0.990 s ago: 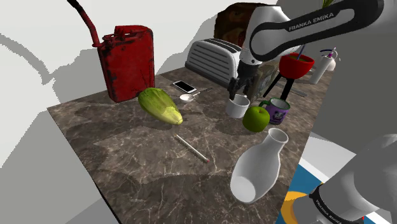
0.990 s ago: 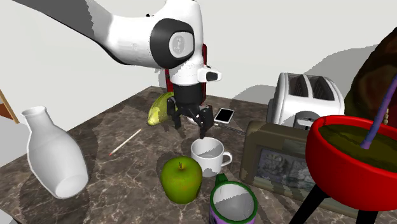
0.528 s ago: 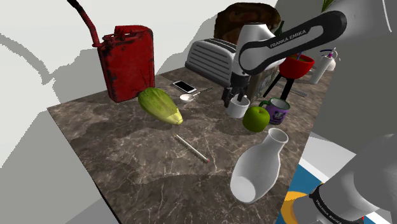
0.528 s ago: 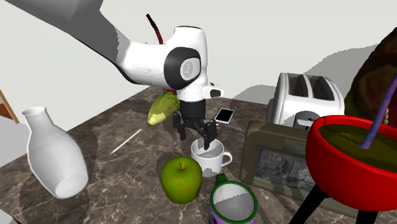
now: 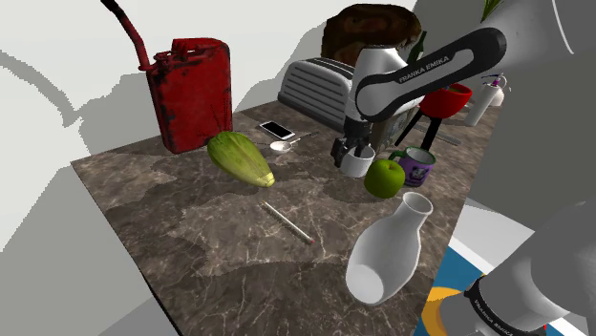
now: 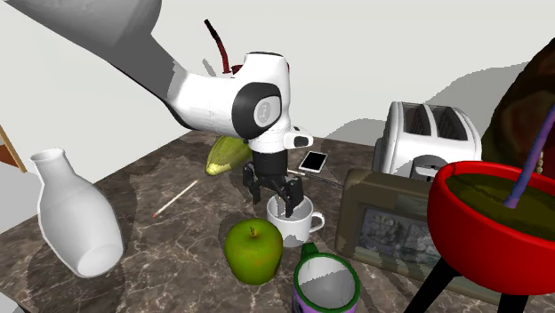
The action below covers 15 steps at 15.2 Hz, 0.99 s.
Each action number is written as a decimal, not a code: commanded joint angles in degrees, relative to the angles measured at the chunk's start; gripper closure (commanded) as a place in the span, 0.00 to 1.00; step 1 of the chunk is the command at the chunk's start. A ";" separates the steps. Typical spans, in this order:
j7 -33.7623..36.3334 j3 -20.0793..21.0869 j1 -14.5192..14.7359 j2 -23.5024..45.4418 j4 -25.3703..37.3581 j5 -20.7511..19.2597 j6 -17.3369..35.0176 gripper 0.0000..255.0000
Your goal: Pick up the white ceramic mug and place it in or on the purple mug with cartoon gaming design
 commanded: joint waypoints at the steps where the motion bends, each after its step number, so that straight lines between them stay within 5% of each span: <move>1: 0.00 0.00 0.00 0.02 -0.01 0.00 0.03 0.00; 3: 0.00 0.00 0.00 0.01 -0.01 0.00 0.03 0.00; 4: 0.00 0.00 0.00 0.01 -0.01 0.00 0.03 1.00; 15: -0.14 0.01 0.01 -0.99 0.55 0.13 -1.53 1.00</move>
